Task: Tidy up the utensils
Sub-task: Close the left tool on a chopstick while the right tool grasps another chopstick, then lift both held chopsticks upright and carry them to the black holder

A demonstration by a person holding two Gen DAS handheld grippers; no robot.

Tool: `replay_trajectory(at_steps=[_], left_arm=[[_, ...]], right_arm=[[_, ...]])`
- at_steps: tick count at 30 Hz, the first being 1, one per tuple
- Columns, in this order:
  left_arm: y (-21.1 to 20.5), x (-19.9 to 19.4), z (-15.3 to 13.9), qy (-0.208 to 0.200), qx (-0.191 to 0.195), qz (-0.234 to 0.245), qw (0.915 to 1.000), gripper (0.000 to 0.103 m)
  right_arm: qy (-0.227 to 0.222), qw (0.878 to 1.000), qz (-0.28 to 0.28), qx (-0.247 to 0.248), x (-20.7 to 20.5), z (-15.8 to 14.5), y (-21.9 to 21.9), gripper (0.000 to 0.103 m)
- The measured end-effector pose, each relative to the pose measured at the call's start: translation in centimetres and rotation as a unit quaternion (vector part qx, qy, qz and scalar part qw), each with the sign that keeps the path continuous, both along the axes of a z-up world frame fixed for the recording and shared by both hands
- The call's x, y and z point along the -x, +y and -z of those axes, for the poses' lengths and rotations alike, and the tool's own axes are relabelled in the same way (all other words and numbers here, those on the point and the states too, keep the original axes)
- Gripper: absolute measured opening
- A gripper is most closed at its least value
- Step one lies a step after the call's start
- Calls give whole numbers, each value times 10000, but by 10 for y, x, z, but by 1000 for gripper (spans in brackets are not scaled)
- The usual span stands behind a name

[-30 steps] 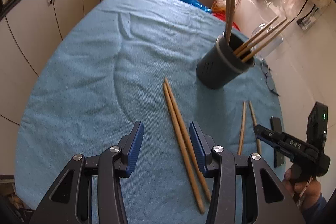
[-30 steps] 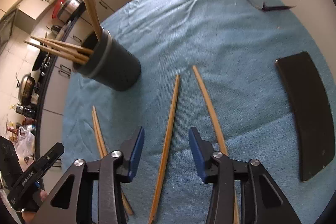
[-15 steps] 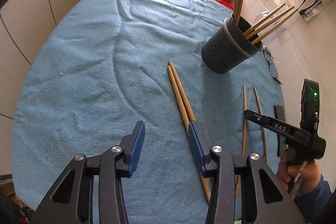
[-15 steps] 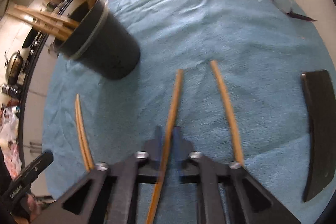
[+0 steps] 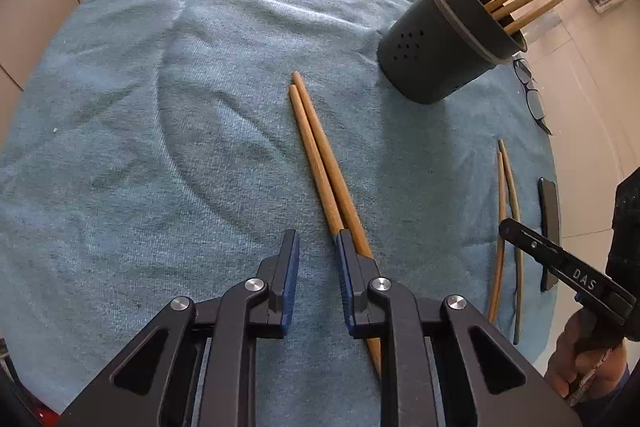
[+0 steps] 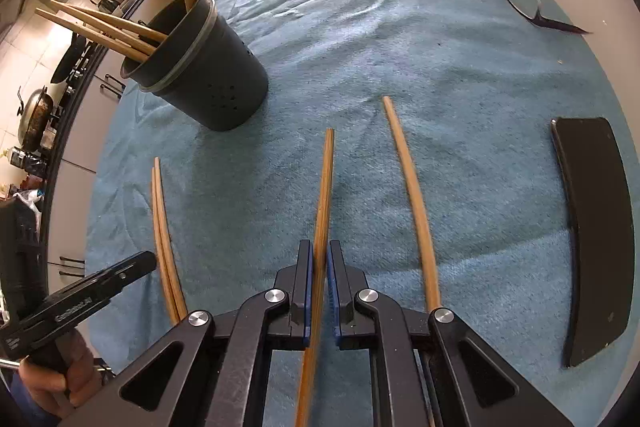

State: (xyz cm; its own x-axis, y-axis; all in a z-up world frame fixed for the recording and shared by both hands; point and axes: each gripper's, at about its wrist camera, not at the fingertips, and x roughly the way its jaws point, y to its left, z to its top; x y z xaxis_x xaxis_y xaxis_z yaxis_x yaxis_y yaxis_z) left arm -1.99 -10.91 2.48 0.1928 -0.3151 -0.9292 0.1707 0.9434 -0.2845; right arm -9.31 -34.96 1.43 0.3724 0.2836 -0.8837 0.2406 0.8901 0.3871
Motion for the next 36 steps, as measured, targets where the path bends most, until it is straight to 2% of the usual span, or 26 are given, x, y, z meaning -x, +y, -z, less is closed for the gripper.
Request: replay_trajectory(at_steps=[9,13,17,22,27,32,36], left_arm=[[-14,-9,1,24,-158,19,9999,18],[-15,-19,3,-3,-359,21,9994,11],[-15,-40,3,11,-445,49,9990,10],[-15,-54,5,38,-329,80,9994,9],[-11,-53,5,-81,-202,86,9997,7],[10,-34,-19,-536,167,-79,9984,6],[18,-21,-52,-1060,300,-156,9938,6]], right_arm=[[42,10000,-10,11,5,0,1,7],[64,10000,-6,19,5,0,1,7],[146,9999,-15,61,2,0,0,8],[453,9990,6,35,-10,10,1,8],[390,9992,83,-92,-18,11,-2,7],[139,9993,175,-295,-13,3,-3,7],[-427,9987,133,-258,-4,-27,3,7]])
